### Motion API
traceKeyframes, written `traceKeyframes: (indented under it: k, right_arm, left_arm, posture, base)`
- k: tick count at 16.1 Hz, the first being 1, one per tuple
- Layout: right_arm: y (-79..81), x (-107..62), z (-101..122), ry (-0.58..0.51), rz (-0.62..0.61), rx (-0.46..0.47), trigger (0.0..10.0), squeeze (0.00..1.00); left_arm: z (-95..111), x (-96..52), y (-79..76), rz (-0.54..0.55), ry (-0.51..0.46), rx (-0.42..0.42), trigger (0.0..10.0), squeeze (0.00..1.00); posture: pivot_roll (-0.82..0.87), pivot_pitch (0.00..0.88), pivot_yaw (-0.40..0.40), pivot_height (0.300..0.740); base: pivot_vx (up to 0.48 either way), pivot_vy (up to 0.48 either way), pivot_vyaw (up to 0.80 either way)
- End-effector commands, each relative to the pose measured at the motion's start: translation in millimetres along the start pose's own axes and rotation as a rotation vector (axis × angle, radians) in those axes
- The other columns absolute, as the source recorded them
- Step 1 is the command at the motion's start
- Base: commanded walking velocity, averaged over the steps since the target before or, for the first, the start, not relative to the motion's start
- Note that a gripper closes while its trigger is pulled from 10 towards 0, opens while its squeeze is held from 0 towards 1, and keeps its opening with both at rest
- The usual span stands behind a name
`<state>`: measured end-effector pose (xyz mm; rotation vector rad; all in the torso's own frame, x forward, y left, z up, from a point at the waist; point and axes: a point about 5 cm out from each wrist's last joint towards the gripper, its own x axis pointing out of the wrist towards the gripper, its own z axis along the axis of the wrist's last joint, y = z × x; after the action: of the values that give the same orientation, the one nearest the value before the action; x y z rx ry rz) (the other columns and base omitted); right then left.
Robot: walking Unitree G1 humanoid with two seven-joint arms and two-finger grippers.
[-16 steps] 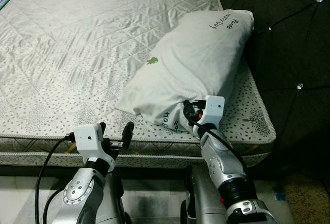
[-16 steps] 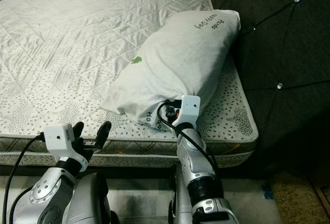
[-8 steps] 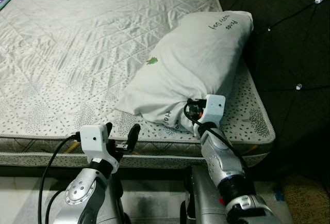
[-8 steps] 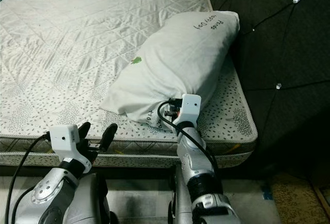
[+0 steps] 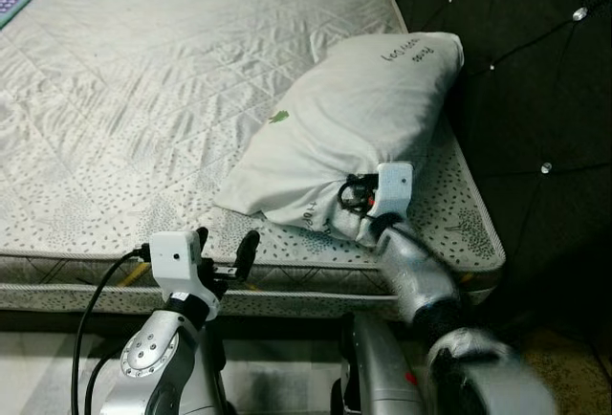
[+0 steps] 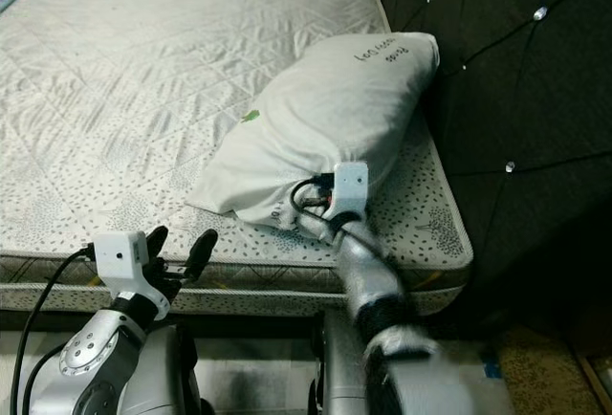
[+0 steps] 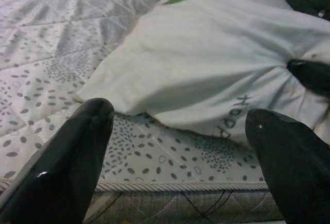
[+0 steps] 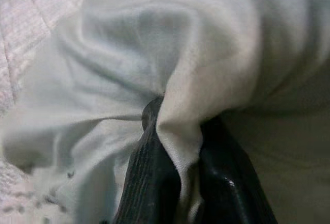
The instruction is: Clean up the room
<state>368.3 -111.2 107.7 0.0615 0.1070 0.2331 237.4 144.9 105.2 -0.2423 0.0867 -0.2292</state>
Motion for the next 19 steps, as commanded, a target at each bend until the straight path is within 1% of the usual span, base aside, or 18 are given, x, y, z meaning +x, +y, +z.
traceKeyframes:
  k: [1, 2, 3, 4, 5, 6, 7, 8, 9, 10, 11, 12, 13, 14, 15, 16, 17, 19]
  right_arm:
    - [-7.8, 6.8, 22, -0.063, -0.001, -0.038, 0.0, 0.0]
    - [-19.2, 8.9, 29, -0.052, -0.018, -0.051, 0.0, 0.0]
    - [-31.3, 11.4, 40, -0.051, -0.034, -0.093, 0.0, 0.0]
    - [-38.6, 13.6, 50, -0.054, -0.045, -0.12, 0.0, 0.0]
    - [-46.8, 16.6, 66, -0.064, -0.057, -0.157, 0.0, 0.0]
    - [-51.9, 18.0, 77, -0.074, -0.072, -0.184, 0.0, 0.0]
    - [-60.4, 18.9, 90, -0.075, -0.105, -0.195, 0.0, 0.0]
    - [-66.5, 18.3, 96, -0.075, -0.135, -0.226, 0.0, 0.0]
    - [-76.2, 16.6, 103, -0.077, -0.188, -0.232, 0.0, 0.0]
    - [-91.8, 12.2, 111, -0.07, -0.272, -0.269, 0.0, 0.0]
    - [-96.4, 10.7, 112, -0.065, -0.296, -0.283, 0.0, 0.0]
    - [-114.1, 3.7, 114, -0.036, -0.377, -0.3, 0.0, 0.0]
    - [-121.0, 0.5, 114, -0.024, -0.406, -0.301, 0.0, 0.0]
    - [-140.1, -9.3, 114, 0.003, -0.483, -0.295, 0.0, 0.0]
    - [-145.2, -12.2, 114, 0.007, -0.501, -0.295, 0.0, 0.0]
    - [-154.7, -17.6, 121, 0.004, -0.528, -0.355, 0.0, 0.0]
    - [-160.8, -21.2, 128, -0.006, -0.547, -0.393, 0.0, 0.0]
    - [-168.9, -26.3, 134, -0.025, -0.582, -0.383, 0.0, 0.0]
  left_arm:
    - [-1, 1.0, 0.5, -0.004, 0.006, 0.007, 10.0, 0.0]
    - [0, 1.2, 2.3, 0.002, 0.002, 0.013, 10.0, 0.0]
    - [1, 1.6, 4.4, 0.009, -0.003, 0.019, 10.0, 0.0]
    - [2, 2.3, 5.8, 0.013, -0.006, 0.021, 10.0, 0.0]
    - [3, 2.9, 6.7, 0.014, -0.008, 0.024, 10.0, 0.0]
    - [3, 3.4, 6.6, 0.014, -0.009, 0.025, 10.0, 0.0]
    - [3, 4.5, 5.4, 0.012, -0.01, 0.025, 10.0, 0.0]
    - [3, 5.4, 4.4, 0.009, -0.012, 0.026, 10.0, 0.0]
    - [4, 6.5, 3.4, 0.003, -0.014, 0.028, 10.0, 0.0]
    - [4, 7.2, 3.2, -0.001, -0.014, 0.03, 10.0, 0.0]
    - [4, 7.4, 3.4, -0.002, -0.014, 0.031, 10.0, 0.0]
    - [4, 7.8, 4.2, -0.002, -0.014, 0.034, 10.0, 0.0]
    - [4, 7.9, 4.5, -0.002, -0.014, 0.035, 10.0, 0.0]
    - [5, 8.4, 5.1, 0.0, -0.013, 0.038, 10.0, 0.0]
    - [5, 8.6, 5.3, 0.0, -0.013, 0.039, 10.0, 0.0]
    - [5, 8.8, 5.4, 0.0, -0.013, 0.043, 10.0, 0.0]
    - [5, 8.8, 5.3, -0.001, -0.013, 0.045, 10.0, 0.0]
    - [4, 9.1, 5.0, -0.002, -0.012, 0.047, 10.0, 0.0]
  posture:
    - [0.07, 0.064, -0.048, 0.56]
    - [0.07, 0.067, -0.047, 0.56]
    - [0.07, 0.067, -0.046, 0.56]
    - [0.07, 0.066, -0.046, 0.56]
    - [0.07, 0.065, -0.044, 0.56]
    - [0.06, 0.062, -0.042, 0.56]
    - [0.06, 0.061, -0.04, 0.56]
    - [0.07, 0.058, -0.037, 0.56]
    - [0.06, 0.057, -0.034, 0.56]
    - [0.06, 0.054, -0.03, 0.56]
    - [0.06, 0.054, -0.028, 0.56]
    - [0.06, 0.053, -0.026, 0.56]
    - [0.06, 0.052, -0.026, 0.56]
    - [0.06, 0.052, -0.024, 0.56]
    - [0.06, 0.051, -0.023, 0.56]
    - [0.06, 0.052, -0.019, 0.56]
    - [0.06, 0.051, -0.016, 0.56]
    - [0.06, 0.049, -0.015, 0.56]
  base:
    - [0.0, 0.0, 0.0]
    - [0.0, 0.0, 0.0]
    - [0.0, 0.0, 0.0]
    - [0.0, 0.0, 0.0]
    - [0.0, 0.0, 0.0]
    - [0.0, 0.0, 0.0]
    - [0.0, 0.0, 0.0]
    - [0.0, 0.0, 0.0]
    - [0.0, 0.0, 0.0]
    - [0.0, 0.0, 0.0]
    - [0.0, 0.0, 0.0]
    - [0.0, 0.0, 0.0]
    - [0.0, 0.0, 0.0]
    - [0.0, 0.0, 0.0]
    - [0.0, 0.0, 0.0]
    - [0.0, 0.0, 0.0]
    - [0.0, 0.0, 0.0]
    - [0.0, 0.0, 0.0]
